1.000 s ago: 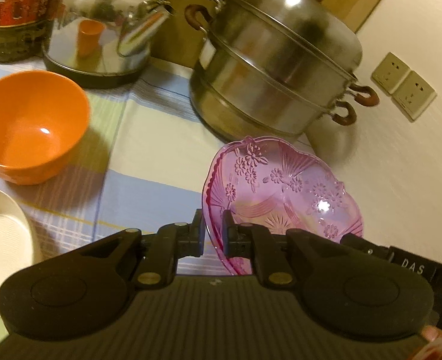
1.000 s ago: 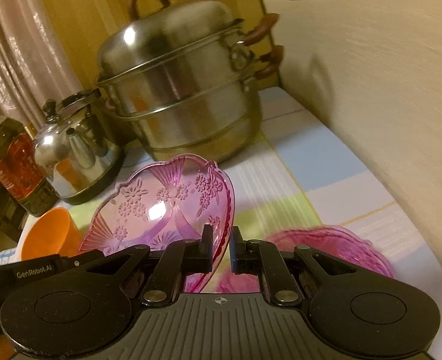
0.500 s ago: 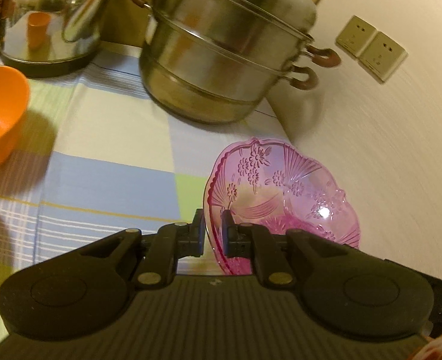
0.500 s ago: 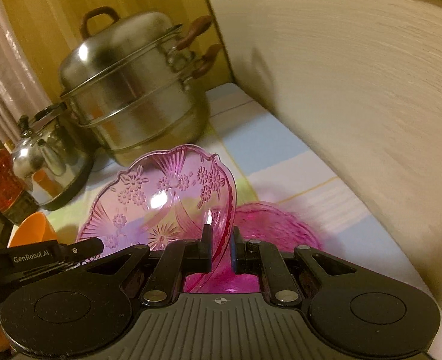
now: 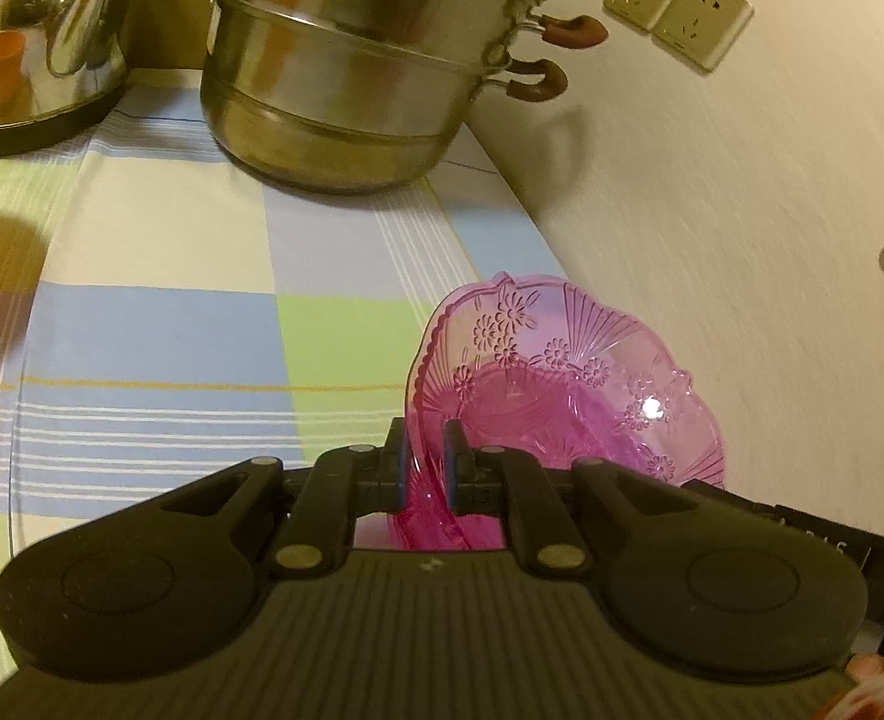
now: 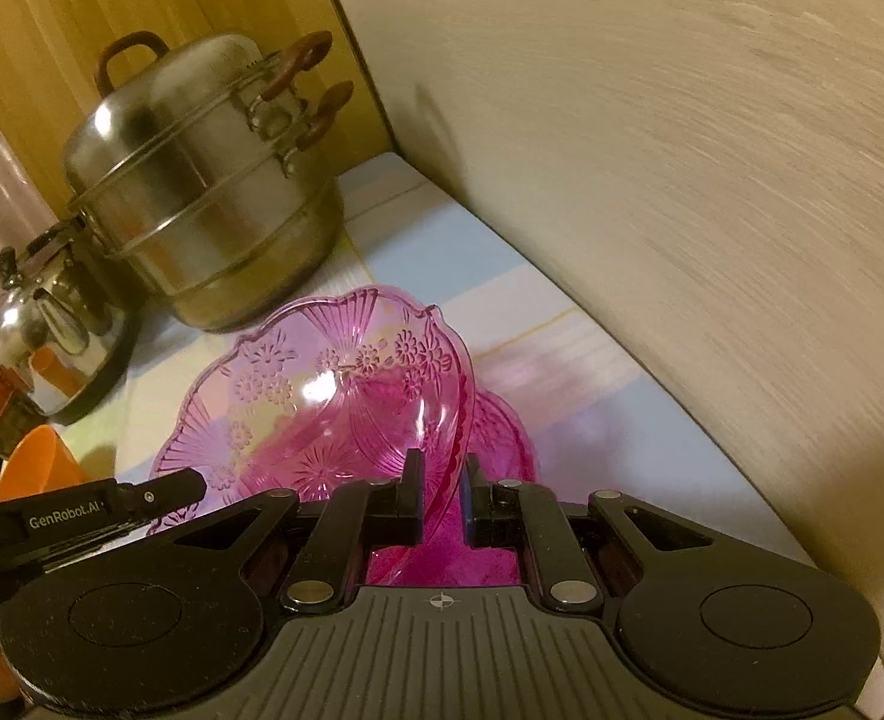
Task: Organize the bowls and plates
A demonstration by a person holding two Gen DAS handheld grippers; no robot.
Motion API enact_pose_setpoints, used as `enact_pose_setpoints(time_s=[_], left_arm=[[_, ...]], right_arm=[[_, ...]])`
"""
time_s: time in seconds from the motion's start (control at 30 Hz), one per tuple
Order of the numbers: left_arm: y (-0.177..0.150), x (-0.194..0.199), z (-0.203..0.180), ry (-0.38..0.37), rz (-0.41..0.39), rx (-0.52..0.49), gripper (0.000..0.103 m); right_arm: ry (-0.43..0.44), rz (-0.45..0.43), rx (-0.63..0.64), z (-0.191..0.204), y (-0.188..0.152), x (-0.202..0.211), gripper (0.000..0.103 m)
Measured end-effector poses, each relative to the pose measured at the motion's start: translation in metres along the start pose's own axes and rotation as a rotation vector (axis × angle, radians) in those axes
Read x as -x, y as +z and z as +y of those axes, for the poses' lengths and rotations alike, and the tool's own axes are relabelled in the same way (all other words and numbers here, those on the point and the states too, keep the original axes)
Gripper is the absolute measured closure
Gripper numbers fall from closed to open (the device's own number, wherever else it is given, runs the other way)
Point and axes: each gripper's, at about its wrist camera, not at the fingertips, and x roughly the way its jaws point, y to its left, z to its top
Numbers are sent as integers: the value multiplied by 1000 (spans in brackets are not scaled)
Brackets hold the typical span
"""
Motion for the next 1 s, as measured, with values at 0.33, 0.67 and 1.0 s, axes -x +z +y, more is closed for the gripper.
enact_pose_setpoints(time_s=[0.33, 0.67, 1.0], left_arm=[[-6, -9, -2, 14, 44, -32, 93], [-9, -17, -6, 22, 75, -67, 93], [-8, -21, -11, 38, 83, -119, 92]], right_arm=[[-37, 37, 7, -1, -5, -6, 92], [-79, 76, 21, -1, -5, -10, 92], [-100, 95, 22, 1, -4, -13, 91]])
